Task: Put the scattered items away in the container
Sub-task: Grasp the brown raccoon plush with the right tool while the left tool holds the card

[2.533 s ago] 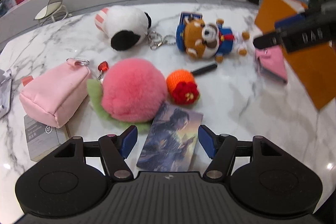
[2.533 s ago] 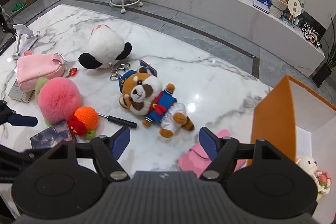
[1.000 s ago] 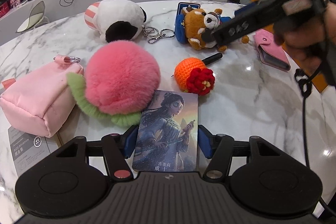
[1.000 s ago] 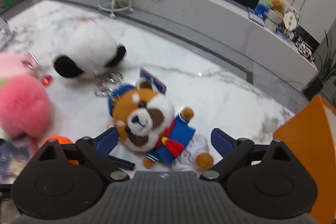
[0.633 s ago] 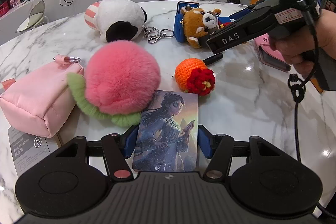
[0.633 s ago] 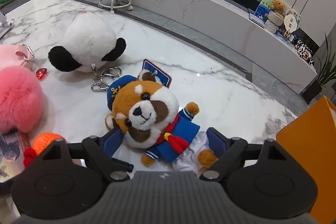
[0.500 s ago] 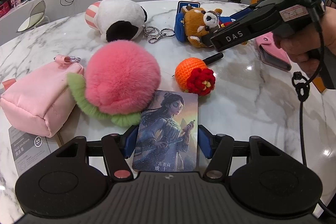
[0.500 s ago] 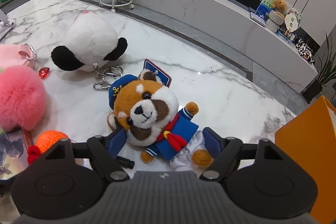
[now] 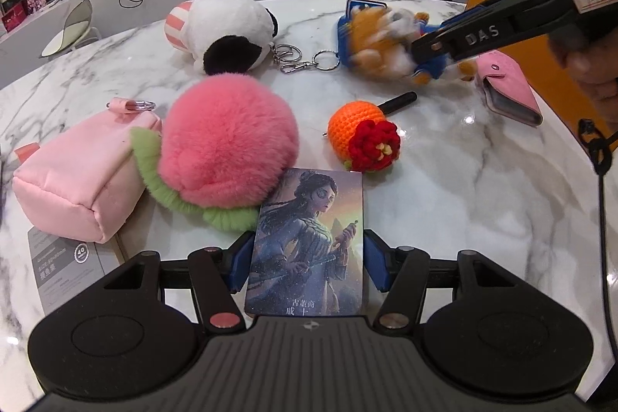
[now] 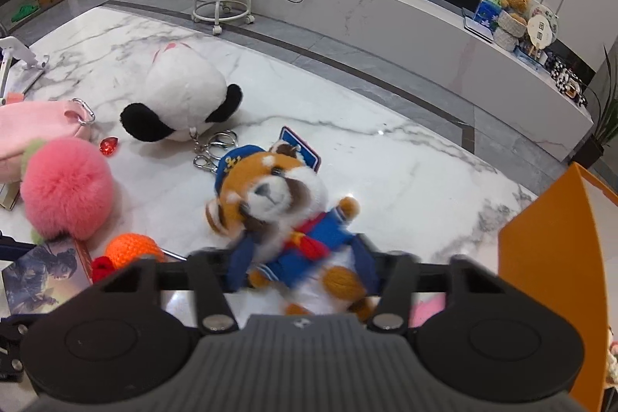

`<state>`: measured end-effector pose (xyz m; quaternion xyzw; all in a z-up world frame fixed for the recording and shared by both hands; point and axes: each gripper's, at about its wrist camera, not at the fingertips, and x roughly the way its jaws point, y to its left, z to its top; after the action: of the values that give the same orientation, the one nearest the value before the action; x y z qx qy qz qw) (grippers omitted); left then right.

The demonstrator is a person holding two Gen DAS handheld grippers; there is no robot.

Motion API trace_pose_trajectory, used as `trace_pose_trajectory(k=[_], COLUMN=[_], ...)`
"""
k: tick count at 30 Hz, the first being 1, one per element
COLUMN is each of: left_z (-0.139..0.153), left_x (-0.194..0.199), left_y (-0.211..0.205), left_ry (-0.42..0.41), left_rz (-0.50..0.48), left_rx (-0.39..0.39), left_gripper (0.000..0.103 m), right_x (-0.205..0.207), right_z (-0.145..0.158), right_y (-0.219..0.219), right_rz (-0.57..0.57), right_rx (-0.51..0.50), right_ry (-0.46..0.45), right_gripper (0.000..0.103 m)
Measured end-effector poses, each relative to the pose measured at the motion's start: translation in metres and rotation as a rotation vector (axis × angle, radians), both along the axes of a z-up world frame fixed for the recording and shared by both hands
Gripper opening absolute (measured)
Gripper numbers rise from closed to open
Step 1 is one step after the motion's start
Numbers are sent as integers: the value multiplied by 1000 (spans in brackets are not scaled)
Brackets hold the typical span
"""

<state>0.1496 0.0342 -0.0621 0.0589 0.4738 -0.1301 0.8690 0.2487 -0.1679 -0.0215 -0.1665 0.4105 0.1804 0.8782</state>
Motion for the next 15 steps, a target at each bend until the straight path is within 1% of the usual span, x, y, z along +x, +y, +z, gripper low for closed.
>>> trace_pose_trajectory(k=[1, 2, 3, 5, 6, 7, 10, 15], left_z=[0, 1, 1, 0, 0, -1, -3, -3], left_x=[0, 0, -1, -2, -3, -3, -3, -1], left_y=[0, 0, 0, -1, -2, -2, -2, 4], left_ry=[-1, -2, -2, -1, 0, 1, 3, 1], left_rz=[3, 5, 8, 13, 14, 12, 3, 2], left_rx=[1, 3, 5, 6, 7, 8, 2, -14], left_gripper=[68, 68, 68, 68, 68, 68, 68, 68], right_x=[0, -1, -1, -3, -4, -5, -2, 10], right_z=[2, 4, 5, 8, 9, 10, 7, -14], right_y=[-2, -5, -7, -11, -12, -13, -9, 5], right_rz=[-5, -10, -15, -18, -11, 1, 37, 67], right_rx=[11, 22, 34, 50, 65, 83, 101, 52], right_ry=[2, 4, 6, -20, -42, -65, -72, -37], right_gripper=[10, 10, 13, 44, 68, 73, 73, 73])
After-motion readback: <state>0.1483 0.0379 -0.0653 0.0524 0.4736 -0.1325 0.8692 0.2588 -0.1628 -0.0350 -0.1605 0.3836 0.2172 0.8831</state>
